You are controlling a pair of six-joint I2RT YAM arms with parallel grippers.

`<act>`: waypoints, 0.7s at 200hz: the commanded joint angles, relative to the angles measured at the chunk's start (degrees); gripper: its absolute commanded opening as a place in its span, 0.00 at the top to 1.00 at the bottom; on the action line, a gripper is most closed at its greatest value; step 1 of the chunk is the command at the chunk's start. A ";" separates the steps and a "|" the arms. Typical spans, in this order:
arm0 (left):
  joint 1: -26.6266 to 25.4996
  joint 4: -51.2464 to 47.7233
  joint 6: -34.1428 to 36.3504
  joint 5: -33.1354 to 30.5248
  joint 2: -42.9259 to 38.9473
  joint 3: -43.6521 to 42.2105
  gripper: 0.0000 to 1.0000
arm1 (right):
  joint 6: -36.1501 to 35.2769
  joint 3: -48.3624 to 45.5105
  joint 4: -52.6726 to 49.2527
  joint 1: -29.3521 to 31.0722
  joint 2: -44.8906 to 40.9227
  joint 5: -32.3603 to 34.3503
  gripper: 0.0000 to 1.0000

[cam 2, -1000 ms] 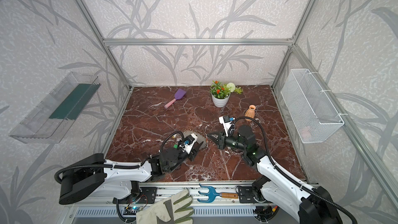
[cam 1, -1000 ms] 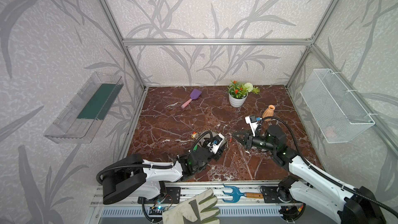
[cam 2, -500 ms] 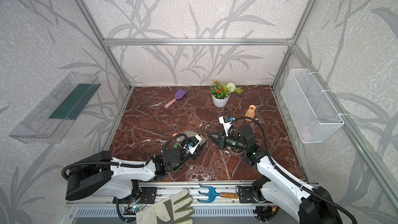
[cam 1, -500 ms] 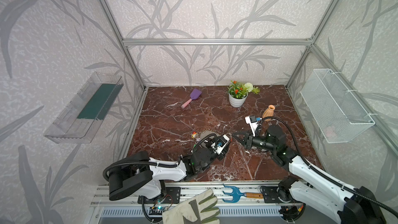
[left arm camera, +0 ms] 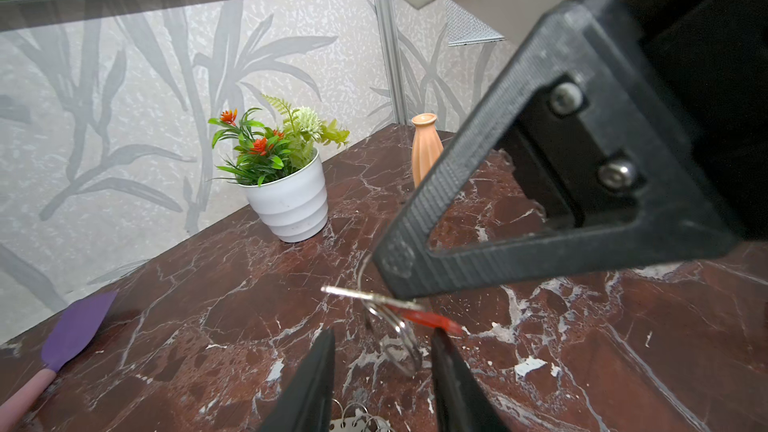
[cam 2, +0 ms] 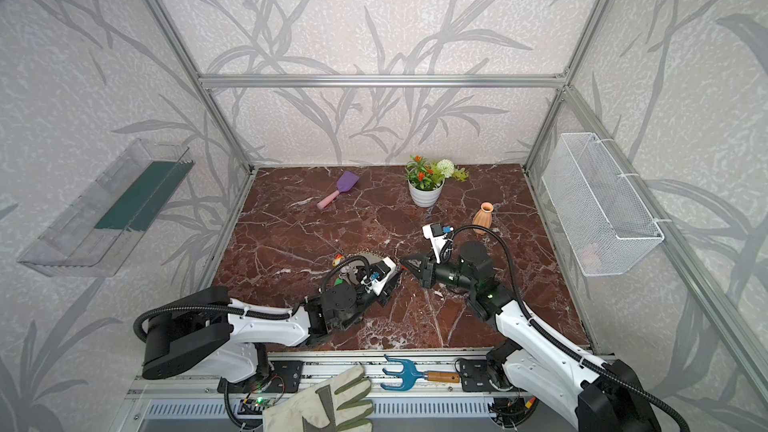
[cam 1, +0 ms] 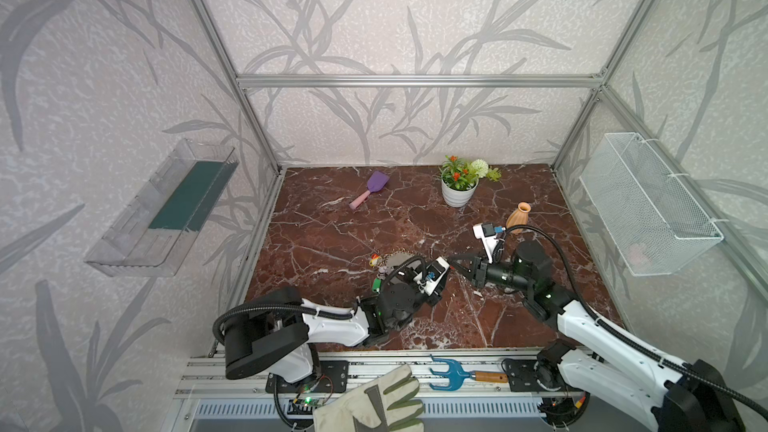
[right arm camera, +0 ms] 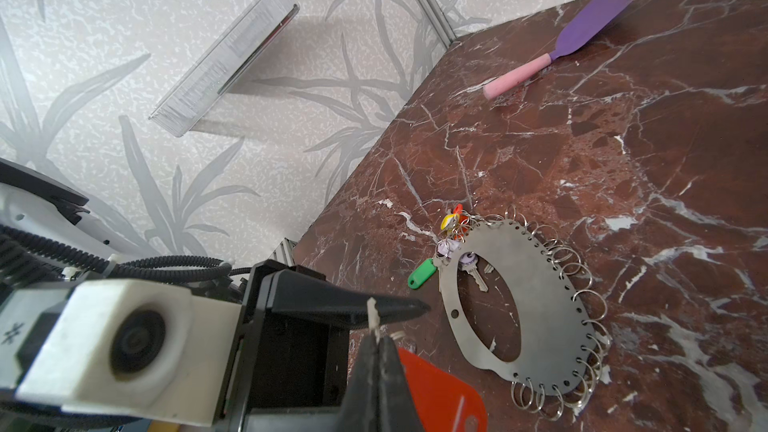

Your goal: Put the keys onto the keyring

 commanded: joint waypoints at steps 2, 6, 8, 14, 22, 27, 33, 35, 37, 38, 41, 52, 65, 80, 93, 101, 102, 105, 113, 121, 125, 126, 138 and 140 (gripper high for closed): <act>-0.27 1.47 -0.04 -2.70 0.37 1.38 0.69 | 0.08 0.42 0.77 0.39 -0.64 -0.50 1.00; -0.21 1.47 -0.17 -2.82 0.39 1.47 0.70 | 0.13 0.39 0.82 0.39 -0.63 -0.56 1.00; -0.21 1.49 -0.22 -2.83 0.31 1.47 0.70 | 0.14 0.39 0.91 0.39 -0.63 -0.59 1.00; -0.25 1.38 -0.34 -2.91 0.36 1.60 0.71 | 0.17 0.32 0.91 0.38 -0.63 -0.60 1.00; -0.23 1.05 -0.49 -2.99 0.41 1.73 0.72 | 0.17 0.22 1.00 0.34 -0.63 -0.56 1.00; -0.26 0.80 -0.53 -2.92 0.46 1.82 0.74 | 0.17 0.21 0.96 0.33 -0.71 -0.51 1.00; -0.22 0.66 -0.53 -2.92 0.42 2.00 0.75 | 0.17 0.12 0.94 0.37 -0.80 -0.45 1.00; -0.21 0.45 -0.58 -3.05 0.36 2.00 0.76 | 0.17 0.17 0.92 0.34 -0.80 -0.43 1.00; -0.21 0.35 -0.61 -3.13 0.39 2.04 0.76 | 0.17 0.13 0.92 0.38 -0.87 -0.43 1.00; -0.21 0.34 -0.62 -3.15 0.34 2.11 0.76 | 0.17 0.13 0.92 0.38 -0.88 -0.43 1.00; -0.25 0.12 -0.62 -3.21 0.32 2.09 0.77 | 0.17 0.13 0.85 0.39 -0.87 -0.42 1.00; -0.26 0.00 -0.63 -3.40 0.23 2.09 0.78 | 0.08 -0.01 0.81 0.35 -1.05 -0.34 1.00; -0.32 -0.42 -0.62 -3.47 0.19 2.11 0.80 | 0.08 -0.03 0.67 0.36 -1.12 -0.25 1.00; -0.33 -0.79 -0.46 -3.53 0.27 2.18 0.82 | -0.01 -0.07 0.73 0.34 -0.98 -0.25 1.00; -0.35 -1.25 -0.53 -3.08 0.02 2.09 0.86 | -0.01 -0.14 0.73 0.38 -0.81 -0.25 1.00; -0.34 -1.81 -0.43 -2.68 -0.23 2.13 0.89 | -0.01 -0.14 0.68 0.39 -0.77 -0.25 1.00; -0.36 -1.89 -0.44 -2.62 -0.28 2.15 0.89 | -0.01 -0.14 0.71 0.39 -0.74 -0.25 1.00; -0.32 -2.14 -0.38 -2.57 -0.45 2.22 0.90 | -0.05 -0.19 0.69 0.38 -0.79 -0.17 1.00; -0.39 -2.82 -0.28 -2.04 -0.85 2.18 0.92 | -0.10 -0.14 0.68 0.39 -0.80 -0.03 1.00; -0.40 -3.60 -0.10 -1.63 -1.28 2.18 0.97 | -0.18 -0.11 0.66 0.39 -0.80 0.10 1.00; -0.41 -4.01 -0.10 -1.56 -1.57 2.22 0.99 | -0.19 -0.07 0.64 0.39 -0.80 0.09 1.00; -0.40 -4.13 -0.10 -1.49 -1.61 2.24 0.99 | -0.19 -0.06 0.65 0.39 -0.76 0.10 1.00; -0.40 -5.24 -0.10 -1.50 -2.15 2.27 1.00 | -0.27 0.03 0.73 0.37 -0.58 0.10 1.00; -0.39 -5.29 -0.10 -1.49 -2.22 2.22 1.00 | -0.27 0.03 0.78 0.36 -0.55 0.10 1.00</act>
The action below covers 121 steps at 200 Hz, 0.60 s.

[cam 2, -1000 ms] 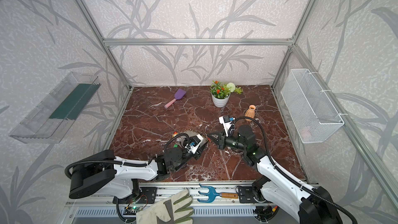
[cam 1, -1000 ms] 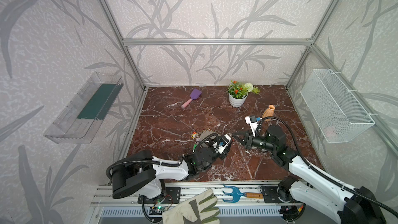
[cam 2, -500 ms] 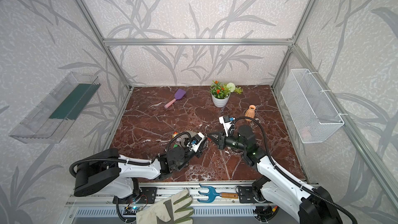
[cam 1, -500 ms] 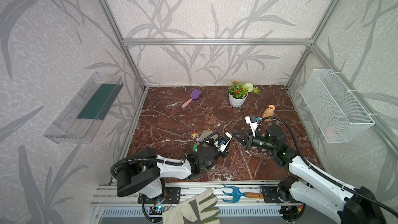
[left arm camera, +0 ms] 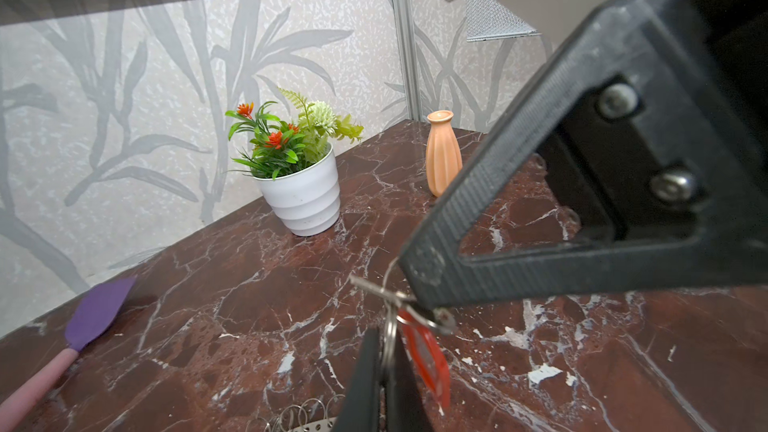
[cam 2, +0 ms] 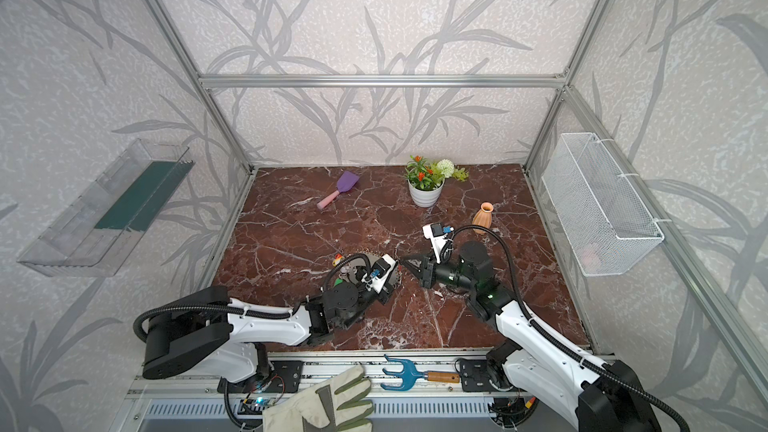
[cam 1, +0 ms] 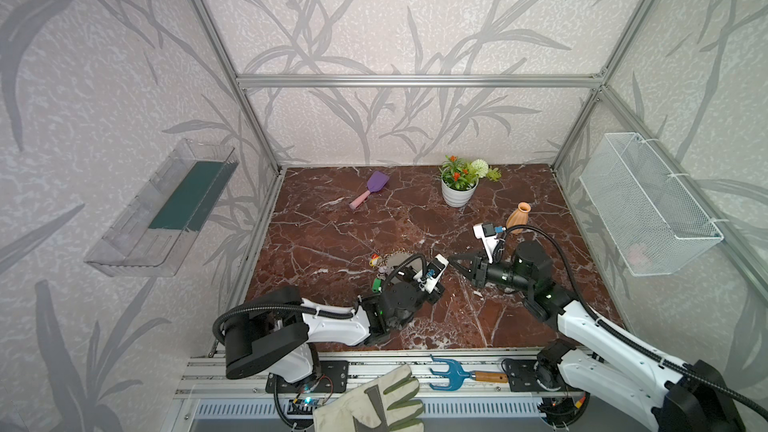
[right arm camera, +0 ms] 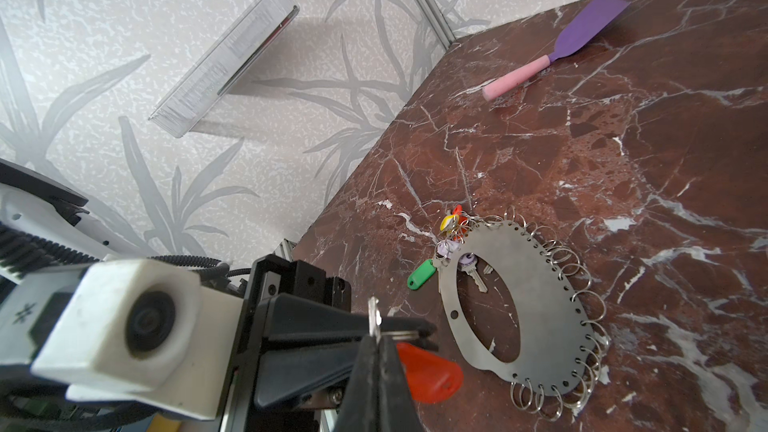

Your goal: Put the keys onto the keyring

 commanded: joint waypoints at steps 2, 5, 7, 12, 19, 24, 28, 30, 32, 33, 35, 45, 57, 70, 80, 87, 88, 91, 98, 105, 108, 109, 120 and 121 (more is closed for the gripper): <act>-0.21 -2.59 0.45 0.27 -2.06 1.25 1.00 | -0.19 0.06 0.90 0.38 -0.28 -0.12 1.00; -0.23 -2.75 0.50 0.27 -2.27 1.28 1.00 | -0.17 0.06 0.96 0.32 -0.26 -0.12 1.00; -0.24 -2.87 0.46 0.31 -2.36 1.23 1.00 | -0.16 0.06 0.99 0.31 -0.19 -0.12 1.00; -0.24 -3.12 0.45 0.42 -2.70 1.11 1.00 | -0.08 0.03 1.13 0.39 -0.09 -0.19 1.00; -0.26 -3.40 0.45 0.64 -3.16 0.98 1.00 | 0.01 0.06 1.35 0.38 0.01 -0.29 1.00; -0.23 -3.58 0.53 0.74 -3.40 1.08 1.00 | 0.09 0.06 1.48 0.39 0.02 -0.38 1.00; -0.25 -3.89 0.66 0.80 -3.56 1.12 1.00 | 0.10 0.06 1.52 0.39 0.09 -0.46 1.00; -0.27 -4.09 0.74 0.80 -3.71 1.12 1.00 | 0.10 0.01 1.53 0.39 0.09 -0.46 1.00; -0.25 -4.30 0.83 0.84 -3.84 1.18 1.00 | 0.10 0.04 1.53 0.37 0.10 -0.47 1.00; -0.23 -4.39 0.91 0.93 -3.84 1.21 1.00 | 0.10 0.05 1.53 0.34 0.10 -0.47 1.00; -0.22 -4.72 1.05 1.03 -3.96 1.27 1.00 | 0.10 0.05 1.53 0.38 0.05 -0.47 1.00; -0.31 -6.60 1.88 1.51 -4.55 1.81 1.00 | 0.03 0.18 1.23 0.39 -0.16 -0.19 1.00; -0.29 -9.65 2.46 1.79 -5.73 2.52 1.00 | -0.98 0.62 -0.77 0.35 -1.02 0.76 0.90; -0.26 -14.53 1.81 3.08 -7.63 3.12 1.00 | -2.85 1.67 -4.42 0.39 -2.32 2.64 0.78; -0.11 -20.04 0.28 4.18 -9.28 4.15 1.00 | -4.48 2.62 -7.61 0.30 -3.56 4.56 0.69; 0.08 -23.90 -1.35 5.18 -10.26 5.05 1.00 | -5.55 3.45 -9.67 0.30 -4.33 5.74 0.65; 0.16 -24.61 -1.59 5.30 -10.44 5.12 1.00 | -5.71 3.51 -9.96 0.26 -4.40 5.89 0.64; 0.22 -26.38 -2.29 5.62 -10.84 5.50 1.00 | -6.15 3.88 -10.84 0.29 -4.73 6.39 0.63; 0.52 -30.15 -3.63 7.03 -11.72 6.34 1.00 | -7.20 4.63 -12.71 0.22 -5.23 7.32 0.62; 0.77 -34.09 -4.73 8.11 -12.66 7.39 1.00 | -8.17 5.41 -14.39 0.21 -5.67 8.16 0.60; 0.83 -35.87 -5.48 8.07 -12.84 7.98 1.00 | -8.46 5.56 -15.02 0.15 -5.83 8.62 0.60; 0.88 -36.44 -5.81 8.06 -12.91 8.17 1.00 | -8.53 5.66 -15.23 0.18 -5.90 8.73 0.60; 1.35 -43.91 -8.27 6.84 -13.08 11.09 1.00 | -9.65 6.58 -17.24 0.15 -6.24 9.99 0.58; 1.45 -44.68 -8.39 6.83 -13.04 11.44 1.00 | -9.66 6.61 -17.39 0.14 -6.24 10.08 0.58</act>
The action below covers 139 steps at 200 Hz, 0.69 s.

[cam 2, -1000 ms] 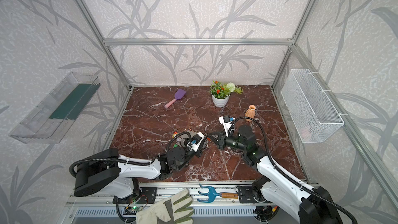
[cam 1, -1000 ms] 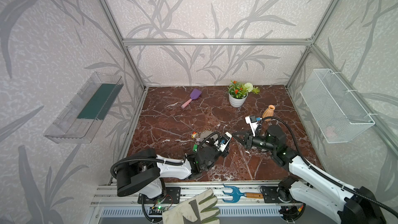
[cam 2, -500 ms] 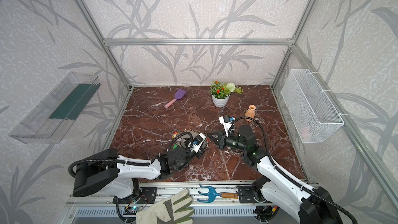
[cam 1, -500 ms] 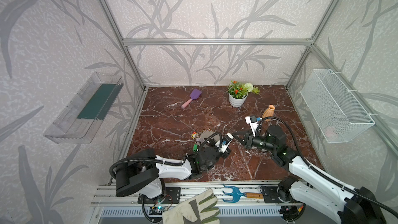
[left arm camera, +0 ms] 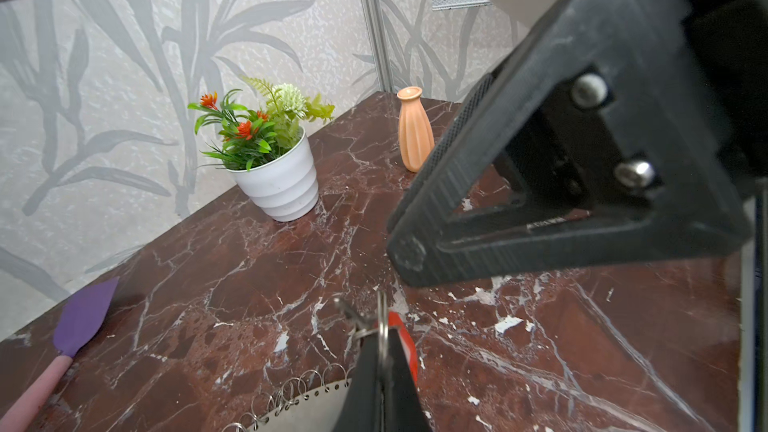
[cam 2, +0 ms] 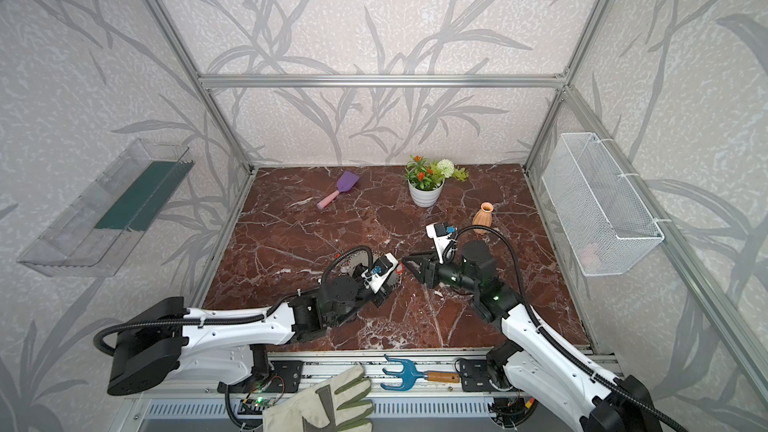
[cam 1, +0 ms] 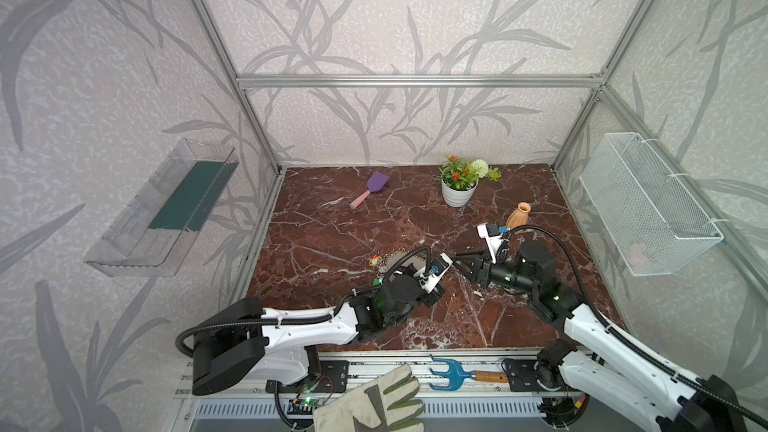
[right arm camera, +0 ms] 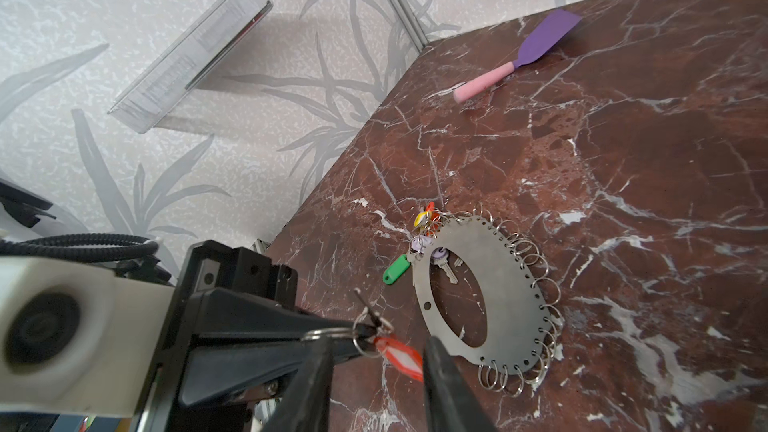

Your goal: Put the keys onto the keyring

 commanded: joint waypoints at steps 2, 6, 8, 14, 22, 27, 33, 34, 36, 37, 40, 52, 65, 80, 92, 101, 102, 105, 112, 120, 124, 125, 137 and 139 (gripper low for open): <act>1.08 -20.16 -5.84 1.52 -1.64 5.91 1.00 | -4.59 3.67 -7.01 0.17 -1.71 4.40 0.58; 1.39 -23.14 -6.51 1.84 -1.44 7.25 1.00 | -4.83 3.89 -7.52 0.22 -1.69 4.63 0.58; 1.65 -24.59 -6.80 2.08 -1.40 7.89 1.00 | -4.92 4.02 -7.58 0.23 -1.67 4.65 0.58; 2.54 -28.46 -7.89 4.37 -0.94 9.54 1.00 | -5.06 4.17 -7.87 0.14 -1.66 4.75 0.57; 3.88 -33.22 -9.36 7.13 -0.10 12.21 1.00 | -5.07 4.18 -7.89 0.15 -1.71 4.64 0.57; 4.67 -35.79 -10.60 8.14 0.64 13.79 1.00 | -5.07 4.18 -7.95 0.18 -1.67 4.74 0.57; 5.46 -38.61 -12.15 9.60 1.27 15.47 1.00 | -5.06 4.10 -7.95 0.13 -1.74 4.81 0.56; 5.72 -39.02 -12.44 9.83 1.44 15.70 1.00 | -5.06 4.10 -7.95 0.14 -1.75 4.83 0.56; 6.14 -39.63 -12.92 11.00 1.67 16.15 1.00 | -5.07 4.03 -7.89 0.17 -1.79 4.83 0.56; 6.42 -39.88 -13.13 11.54 1.73 16.39 1.00 | -5.02 3.97 -7.88 0.16 -1.82 4.84 0.56; 7.01 -40.52 -13.94 13.07 1.90 16.86 1.00 | -5.06 3.88 -7.87 0.15 -1.90 4.98 0.55; 9.49 -41.43 -17.55 18.72 2.38 18.10 1.00 | -5.05 3.35 -7.82 0.11 -2.36 5.41 0.54; 12.15 -41.00 -20.98 26.47 2.48 18.82 1.00 | -4.91 2.72 -7.86 0.11 -3.14 5.87 0.52; 14.51 -38.51 -24.34 34.23 2.23 18.64 1.00 | -4.96 1.95 -7.91 0.13 -3.98 5.89 0.48; 15.88 -34.52 -25.79 40.09 1.35 17.19 1.00 | -5.11 1.58 -8.22 0.06 -4.38 5.89 0.46; 16.01 -29.67 -25.22 42.38 -0.14 14.82 1.00 | -5.41 1.38 -8.22 0.14 -4.56 5.39 0.44; 15.96 -29.10 -25.12 42.48 -0.37 14.32 1.00 | -5.46 1.37 -8.22 0.14 -4.56 5.33 0.44; 16.00 -27.41 -24.85 42.91 -0.85 13.13 1.00 | -5.50 1.32 -8.21 0.15 -4.56 5.15 0.44; 16.01 -23.47 -24.31 43.27 -2.32 10.62 1.00 | -5.62 1.20 -7.60 0.13 -4.49 4.51 0.43; 16.21 -19.54 -23.94 43.74 -4.01 7.98 1.00 | -5.67 1.11 -6.90 0.09 -4.24 3.55 0.43; 16.33 -17.75 -23.77 44.25 -4.55 7.07 1.00 | -5.64 1.10 -6.47 0.07 -4.00 2.96 0.43; 16.39 -17.30 -23.74 44.38 -4.68 6.88 1.00 | -5.66 1.10 -6.33 0.06 -3.93 2.80 0.43; 16.94 -13.29 -23.49 47.15 -5.16 5.38 1.00 | -5.29 1.27 -4.49 0.05 -3.13 0.17 0.43; 17.03 -12.88 -23.57 47.48 -5.05 5.31 1.00 | -5.28 1.28 -4.14 0.01 -2.95 -0.31 0.43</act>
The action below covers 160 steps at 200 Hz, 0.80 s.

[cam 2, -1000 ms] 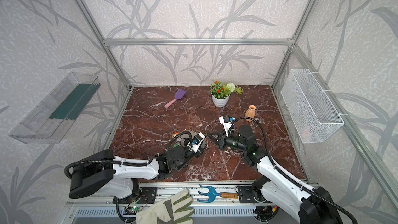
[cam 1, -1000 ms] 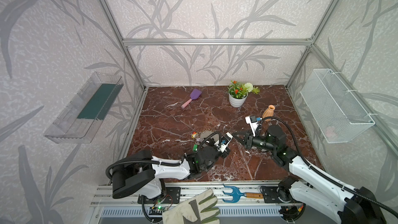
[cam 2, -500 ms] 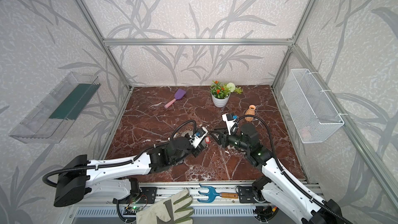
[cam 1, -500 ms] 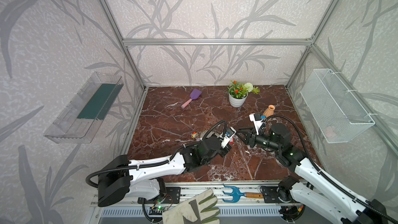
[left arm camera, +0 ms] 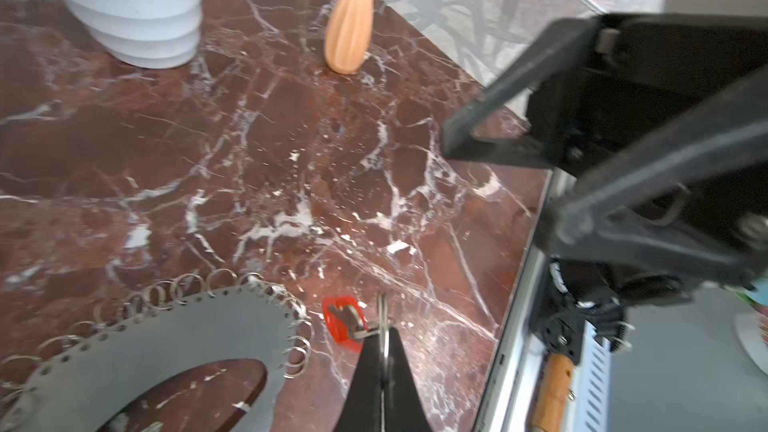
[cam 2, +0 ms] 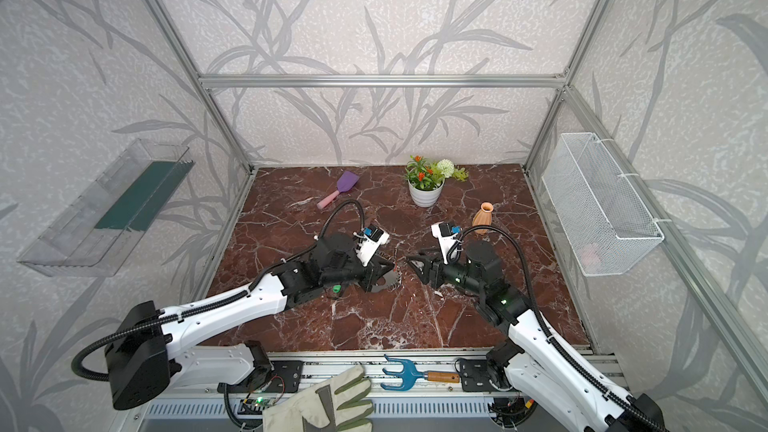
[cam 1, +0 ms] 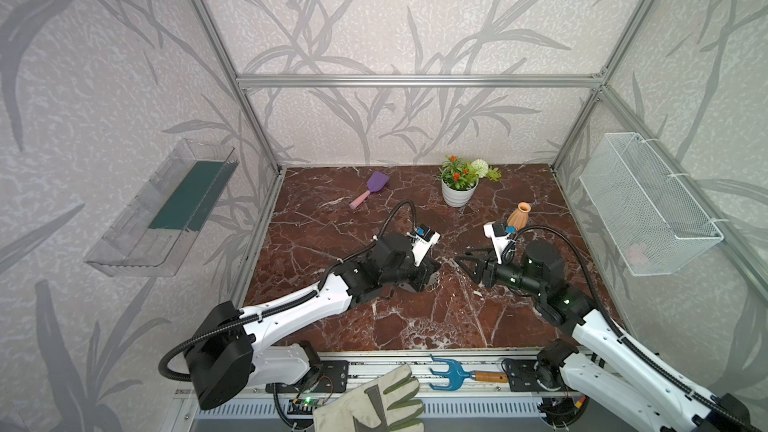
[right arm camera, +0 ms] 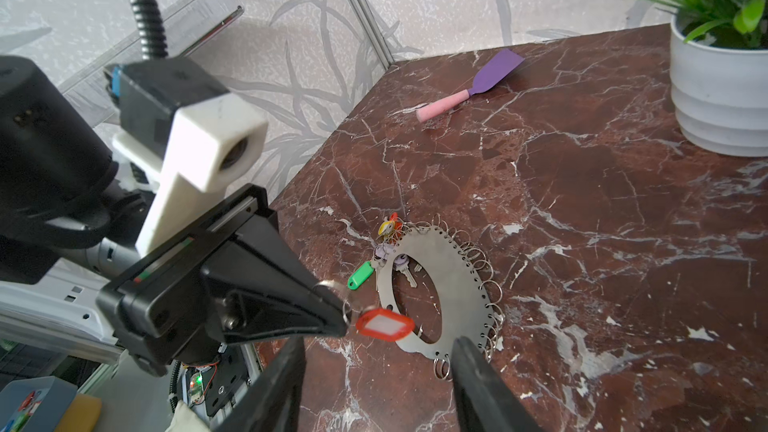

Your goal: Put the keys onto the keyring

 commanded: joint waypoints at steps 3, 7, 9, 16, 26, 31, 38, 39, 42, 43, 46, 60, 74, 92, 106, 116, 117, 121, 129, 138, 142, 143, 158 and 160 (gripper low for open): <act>0.87 12.15 -0.92 9.13 -2.01 -2.59 1.00 | -0.49 -0.33 3.68 0.00 0.98 -5.17 0.43; 0.96 12.53 -0.77 10.30 -1.64 -2.41 1.00 | -0.34 -0.16 4.26 -0.03 1.30 -6.11 0.43; 1.04 12.64 -0.70 10.98 -1.52 -2.22 1.00 | -0.26 -0.10 4.59 0.02 1.41 -6.60 0.43; 1.29 13.90 -0.50 13.43 -0.80 -1.98 1.00 | 0.06 -0.05 6.00 0.00 1.80 -8.02 0.43; 1.69 16.87 -0.54 15.79 0.04 -2.39 1.00 | 0.69 -0.05 7.88 0.00 2.25 -10.43 0.43; 1.96 19.05 -0.61 16.76 0.38 -2.95 1.00 | 0.93 -0.05 8.62 0.03 2.48 -11.40 0.43; 2.34 22.48 -0.37 17.87 0.75 -4.07 1.00 | 1.31 -0.05 9.58 -0.02 2.75 -12.67 0.44; 2.36 23.02 -0.29 17.94 0.85 -4.27 1.00 | 1.42 -0.05 9.70 0.02 2.77 -12.88 0.44; 2.58 24.60 -0.06 18.20 1.07 -4.79 1.00 | 1.59 -0.05 10.14 -0.02 2.86 -13.44 0.44; 2.66 25.10 0.00 18.23 1.14 -4.98 1.00 | 1.65 -0.05 10.25 -0.02 2.87 -13.53 0.44; 2.68 26.68 0.21 18.28 1.43 -5.59 1.00 | 1.82 -0.05 10.55 0.05 2.96 -14.09 0.45; 3.14 32.19 2.34 20.60 3.15 -7.16 1.00 | 2.46 -0.23 11.60 0.00 3.02 -16.01 0.48; 3.50 36.18 4.21 23.55 4.65 -7.61 1.00 | 2.49 -0.05 11.07 0.01 2.47 -17.24 0.53; 4.11 37.12 5.71 26.71 5.68 -6.69 1.00 | 2.05 0.30 9.60 0.04 1.05 -18.31 0.57; 4.71 38.68 5.97 29.43 6.03 -6.65 1.00 | 1.62 0.55 8.28 0.05 0.19 -18.63 0.59; 5.13 39.73 6.16 30.95 6.14 -6.99 1.00 | 1.59 0.52 7.98 -0.02 -0.09 -18.79 0.60; 5.21 39.83 6.18 31.03 6.18 -7.05 1.00 | 1.60 0.50 7.98 0.02 -0.14 -18.84 0.60; 5.34 40.19 6.24 31.64 6.29 -7.24 1.00 | 1.68 0.41 8.05 0.05 -0.19 -18.89 0.61; 5.90 40.78 6.51 32.78 6.53 -7.37 1.00 | 2.02 0.23 8.44 -0.02 -0.28 -19.06 0.62; 6.61 40.70 6.71 34.11 6.74 -7.24 1.00 | 2.13 0.12 8.61 0.02 -0.19 -19.11 0.62; 6.85 40.77 6.65 34.41 6.83 -7.11 1.00 | 2.22 -0.02 8.88 0.03 -0.11 -19.19 0.62; 6.94 40.79 6.65 34.51 6.84 -7.11 1.00 | 2.26 -0.04 8.92 0.05 -0.10 -19.17 0.62; 7.63 40.52 6.92 35.45 7.34 -6.45 1.00 | 2.46 0.01 9.34 -0.02 0.46 -19.81 0.65; 7.69 40.31 6.93 35.60 7.36 -6.35 1.00 | 2.55 0.10 9.57 0.00 0.57 -20.02 0.66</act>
